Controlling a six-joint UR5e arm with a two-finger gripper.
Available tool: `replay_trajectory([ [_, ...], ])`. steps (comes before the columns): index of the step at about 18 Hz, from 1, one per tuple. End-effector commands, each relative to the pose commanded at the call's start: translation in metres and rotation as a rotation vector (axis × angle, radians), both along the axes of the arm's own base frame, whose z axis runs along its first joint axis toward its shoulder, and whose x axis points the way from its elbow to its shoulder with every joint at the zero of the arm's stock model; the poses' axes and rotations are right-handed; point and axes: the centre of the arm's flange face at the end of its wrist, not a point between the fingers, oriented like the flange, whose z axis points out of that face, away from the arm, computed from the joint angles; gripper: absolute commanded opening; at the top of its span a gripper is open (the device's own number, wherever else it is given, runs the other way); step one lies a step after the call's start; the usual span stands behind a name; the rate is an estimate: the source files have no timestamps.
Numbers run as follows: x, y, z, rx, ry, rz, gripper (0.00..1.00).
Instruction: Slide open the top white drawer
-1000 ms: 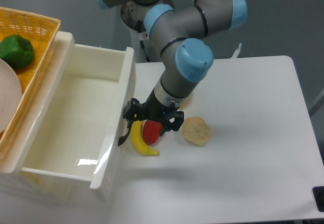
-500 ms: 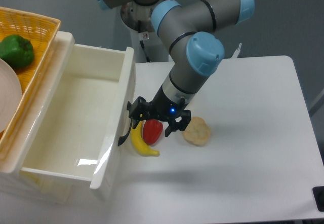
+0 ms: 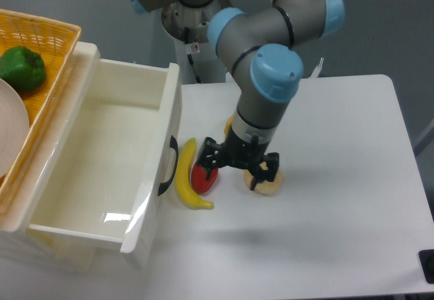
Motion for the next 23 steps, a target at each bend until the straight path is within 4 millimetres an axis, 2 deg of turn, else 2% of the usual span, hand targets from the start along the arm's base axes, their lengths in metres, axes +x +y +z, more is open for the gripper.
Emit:
replay_trajectory([
  [3,-0.026,-0.019,-0.014,-0.027,0.014,-0.045,1.00],
  [8,-0.065,-0.053,-0.036,-0.049,0.040,-0.227,1.00],
  [12,-0.090,-0.075,-0.038,-0.035,0.081,-0.447,1.00],
  [17,-0.115,-0.080,-0.050,-0.155,0.113,-0.563,1.00],
  [23,-0.136,-0.075,-0.057,-0.152,0.126,-0.596,1.00],
])
